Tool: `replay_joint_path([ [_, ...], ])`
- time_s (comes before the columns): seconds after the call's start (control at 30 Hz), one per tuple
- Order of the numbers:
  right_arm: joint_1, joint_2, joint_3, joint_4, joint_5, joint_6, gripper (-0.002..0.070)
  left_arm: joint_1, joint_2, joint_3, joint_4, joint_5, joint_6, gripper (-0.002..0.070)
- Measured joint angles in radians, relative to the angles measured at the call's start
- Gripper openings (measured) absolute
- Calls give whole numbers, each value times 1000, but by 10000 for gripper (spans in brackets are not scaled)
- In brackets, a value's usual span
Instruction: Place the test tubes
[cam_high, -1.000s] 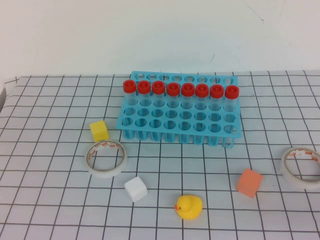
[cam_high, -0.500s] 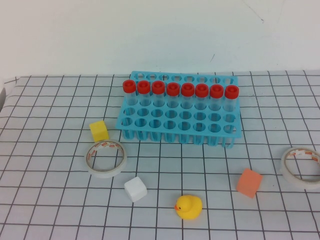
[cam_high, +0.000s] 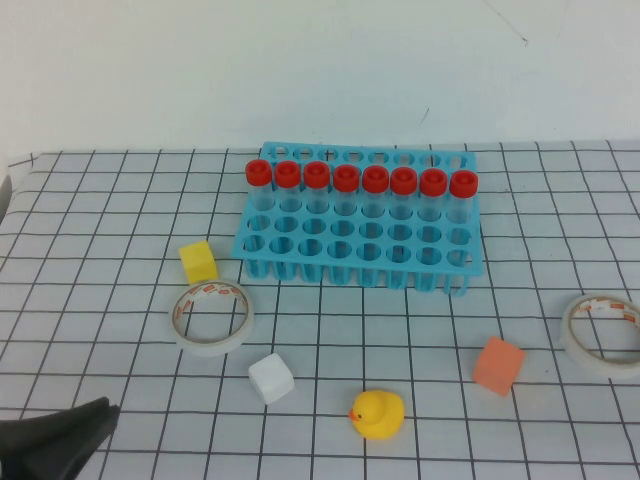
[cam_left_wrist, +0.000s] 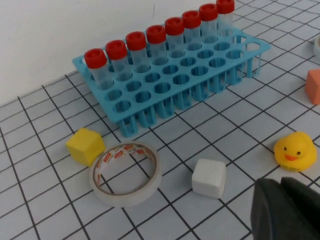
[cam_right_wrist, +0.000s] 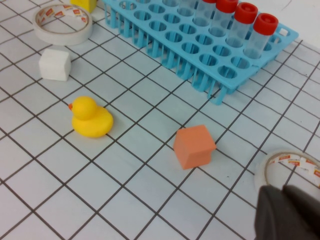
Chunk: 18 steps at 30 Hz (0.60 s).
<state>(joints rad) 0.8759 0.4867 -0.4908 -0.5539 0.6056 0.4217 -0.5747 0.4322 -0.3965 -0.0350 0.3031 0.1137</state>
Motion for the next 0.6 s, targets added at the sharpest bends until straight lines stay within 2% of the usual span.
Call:
replay_joint_path([
  [0.07, 0, 0, 0, 0, 0, 0, -1, 2, -11, 7, 0, -15, -5, 0],
  [0.13, 0, 0, 0, 0, 2, 0, -1, 42, -59, 36, 0, -101, -10, 0],
  [0.37, 0, 0, 0, 0, 2, 0, -1, 323, -245, 201, -47, -324, -49, 0],
  [0.5, 0, 0, 0, 0, 2, 0, -1, 458, -352, 317, -58, -347, -73, 0],
  [0.6, 0, 0, 0, 0, 2, 0, -1, 519, -426, 398, -58, -325, -76, 0],
])
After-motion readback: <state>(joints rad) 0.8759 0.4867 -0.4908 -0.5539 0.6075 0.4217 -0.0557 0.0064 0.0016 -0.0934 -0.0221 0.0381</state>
